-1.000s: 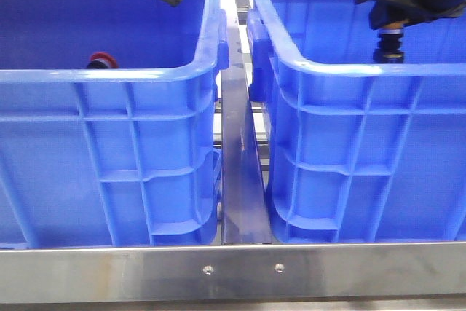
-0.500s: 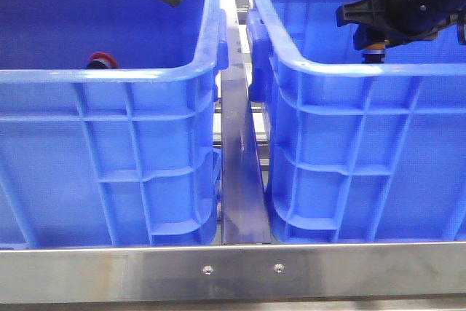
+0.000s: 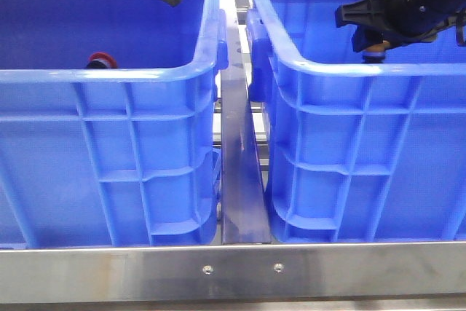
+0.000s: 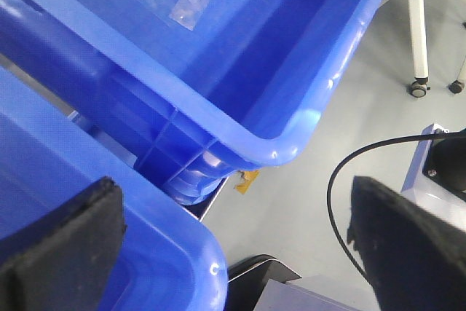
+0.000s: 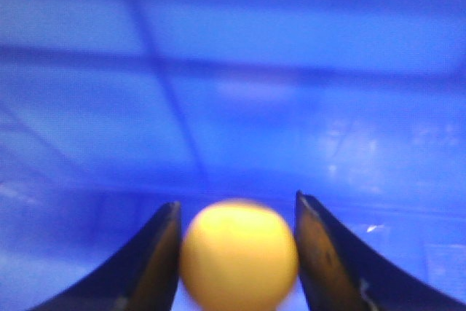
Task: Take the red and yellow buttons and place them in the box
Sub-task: 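Lower the yellow button into the empty crate and open the right gripper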
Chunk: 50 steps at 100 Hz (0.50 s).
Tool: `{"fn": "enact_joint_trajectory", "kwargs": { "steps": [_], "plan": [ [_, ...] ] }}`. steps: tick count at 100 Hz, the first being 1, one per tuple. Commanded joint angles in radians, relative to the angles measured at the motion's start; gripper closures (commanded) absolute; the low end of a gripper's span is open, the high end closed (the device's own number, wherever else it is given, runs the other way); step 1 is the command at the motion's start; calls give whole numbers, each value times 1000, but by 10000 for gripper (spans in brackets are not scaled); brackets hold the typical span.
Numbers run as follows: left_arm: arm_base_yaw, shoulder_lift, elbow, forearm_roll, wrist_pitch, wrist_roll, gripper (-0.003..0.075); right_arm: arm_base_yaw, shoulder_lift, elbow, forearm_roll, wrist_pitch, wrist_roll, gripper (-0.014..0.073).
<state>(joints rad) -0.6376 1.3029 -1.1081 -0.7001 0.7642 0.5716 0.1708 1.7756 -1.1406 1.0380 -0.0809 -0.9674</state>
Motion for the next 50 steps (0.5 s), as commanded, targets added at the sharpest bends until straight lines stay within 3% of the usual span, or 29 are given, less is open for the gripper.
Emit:
{"fn": "enact_joint_trajectory", "kwargs": {
  "steps": [1,50],
  "plan": [
    [0,-29,-27,-48,-31,1,134,-1,-42,-32,-1,-20,0,208],
    [0,-37,-27,-39,-49,1,134,-2,-102,-26,-1,-21,-3,188]
  ]
}}
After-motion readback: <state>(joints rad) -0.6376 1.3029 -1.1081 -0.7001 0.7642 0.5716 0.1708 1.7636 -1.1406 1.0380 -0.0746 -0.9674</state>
